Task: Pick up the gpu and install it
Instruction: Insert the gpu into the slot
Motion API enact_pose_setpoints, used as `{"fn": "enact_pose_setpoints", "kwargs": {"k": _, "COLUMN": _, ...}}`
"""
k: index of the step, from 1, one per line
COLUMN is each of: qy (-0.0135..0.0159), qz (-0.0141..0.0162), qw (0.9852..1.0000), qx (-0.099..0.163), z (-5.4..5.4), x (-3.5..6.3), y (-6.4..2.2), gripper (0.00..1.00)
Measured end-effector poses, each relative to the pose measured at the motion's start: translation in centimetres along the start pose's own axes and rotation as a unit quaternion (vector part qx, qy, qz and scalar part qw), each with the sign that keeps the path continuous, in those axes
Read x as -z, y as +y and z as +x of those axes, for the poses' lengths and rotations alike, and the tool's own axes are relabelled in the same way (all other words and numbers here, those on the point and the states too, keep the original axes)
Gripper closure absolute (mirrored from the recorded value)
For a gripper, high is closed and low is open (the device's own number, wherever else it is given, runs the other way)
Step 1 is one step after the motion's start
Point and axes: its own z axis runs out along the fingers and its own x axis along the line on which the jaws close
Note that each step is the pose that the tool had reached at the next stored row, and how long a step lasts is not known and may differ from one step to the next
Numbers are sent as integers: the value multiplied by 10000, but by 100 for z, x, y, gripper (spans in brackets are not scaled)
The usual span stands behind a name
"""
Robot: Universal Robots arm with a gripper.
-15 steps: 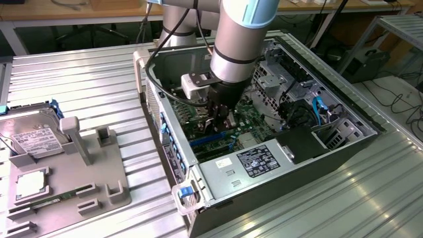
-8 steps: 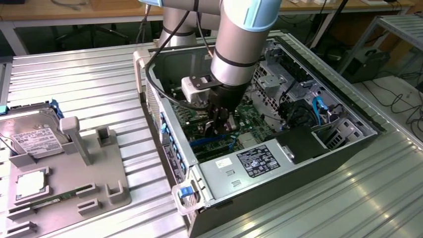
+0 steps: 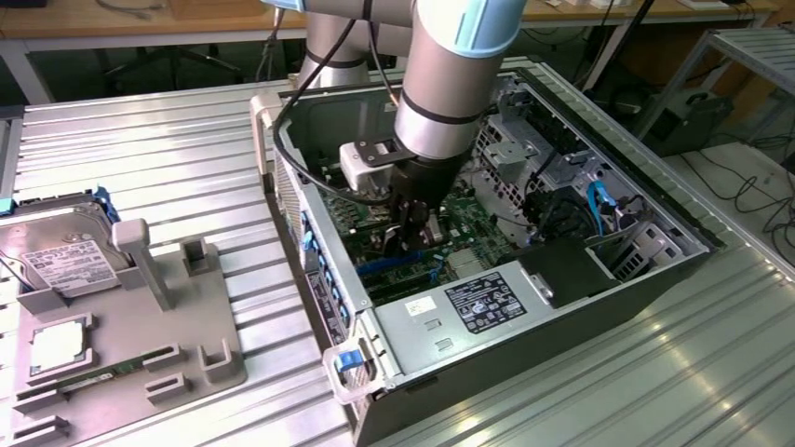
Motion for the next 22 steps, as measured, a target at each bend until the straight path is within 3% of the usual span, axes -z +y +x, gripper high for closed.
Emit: {"fn": "enact_pose_setpoints", "kwargs": {"k": 22, "qy": -2, "qz": 0, "qw": 10000, "qx": 0, "z": 1, "x": -92, "y": 24, "gripper": 72}}
